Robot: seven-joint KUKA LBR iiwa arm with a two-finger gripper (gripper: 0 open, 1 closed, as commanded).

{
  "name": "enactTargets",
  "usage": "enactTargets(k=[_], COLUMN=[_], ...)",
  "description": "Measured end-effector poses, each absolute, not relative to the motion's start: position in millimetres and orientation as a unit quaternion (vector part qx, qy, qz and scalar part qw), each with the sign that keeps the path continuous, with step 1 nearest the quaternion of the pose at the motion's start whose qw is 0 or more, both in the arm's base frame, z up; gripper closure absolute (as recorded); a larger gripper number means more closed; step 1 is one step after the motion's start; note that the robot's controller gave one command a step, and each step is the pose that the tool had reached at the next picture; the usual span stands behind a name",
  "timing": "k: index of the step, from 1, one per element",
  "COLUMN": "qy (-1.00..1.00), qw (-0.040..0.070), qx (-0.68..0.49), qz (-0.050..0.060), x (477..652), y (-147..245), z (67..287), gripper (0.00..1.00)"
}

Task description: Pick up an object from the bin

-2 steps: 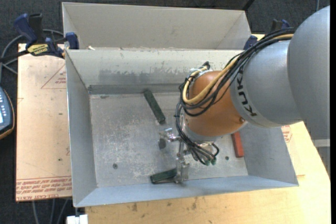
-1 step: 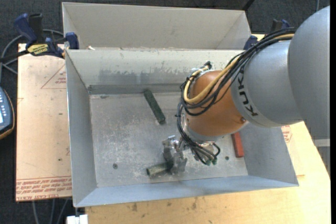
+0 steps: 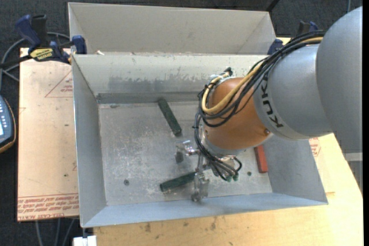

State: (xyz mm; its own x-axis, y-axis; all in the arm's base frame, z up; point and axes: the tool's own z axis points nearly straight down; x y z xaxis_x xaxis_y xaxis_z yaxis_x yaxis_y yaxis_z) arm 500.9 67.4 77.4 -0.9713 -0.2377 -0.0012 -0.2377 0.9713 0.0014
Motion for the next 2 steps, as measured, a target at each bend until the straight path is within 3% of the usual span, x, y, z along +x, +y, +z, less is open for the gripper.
enactTargets(k=[1,2], qy=[0.993,0.995], qw=[0.000,0.005], qx=[-0.120,-0.104], qz=[0.001,0.001], x=[500.9,494.2], y=[67.2,79.3], z=[77.4,206.8], gripper=[1.00,1.00])
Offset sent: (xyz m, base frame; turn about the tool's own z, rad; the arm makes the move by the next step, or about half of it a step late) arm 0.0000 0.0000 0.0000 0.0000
